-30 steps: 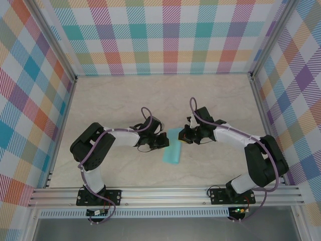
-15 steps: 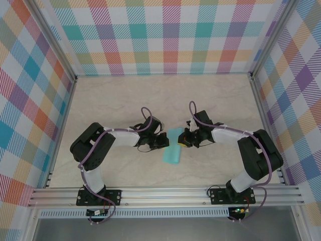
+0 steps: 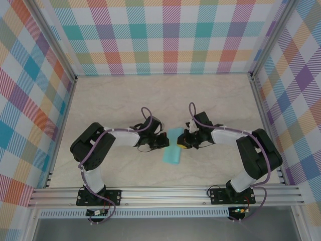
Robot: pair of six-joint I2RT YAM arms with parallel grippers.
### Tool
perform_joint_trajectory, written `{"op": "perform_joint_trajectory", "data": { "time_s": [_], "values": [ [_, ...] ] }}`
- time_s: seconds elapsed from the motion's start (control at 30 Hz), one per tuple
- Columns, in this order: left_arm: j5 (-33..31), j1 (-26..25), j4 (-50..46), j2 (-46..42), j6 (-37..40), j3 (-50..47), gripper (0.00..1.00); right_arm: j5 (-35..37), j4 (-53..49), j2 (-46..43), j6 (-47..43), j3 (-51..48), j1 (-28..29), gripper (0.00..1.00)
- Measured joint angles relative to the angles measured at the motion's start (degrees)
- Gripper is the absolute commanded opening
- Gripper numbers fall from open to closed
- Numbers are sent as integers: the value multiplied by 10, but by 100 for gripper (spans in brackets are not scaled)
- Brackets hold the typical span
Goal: Fold a paper plane with a square sheet of paper (pick it up from the middle)
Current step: Fold the square sheet of paper in half at the center of the table.
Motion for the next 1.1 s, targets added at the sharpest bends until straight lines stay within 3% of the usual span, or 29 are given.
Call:
{"op": "perform_joint_trajectory", "data": {
  "time_s": [1.1],
  "values": [
    [1, 0, 1, 2, 2, 1, 0, 0, 34, 33, -36, -47, -25, 11]
  ]
}}
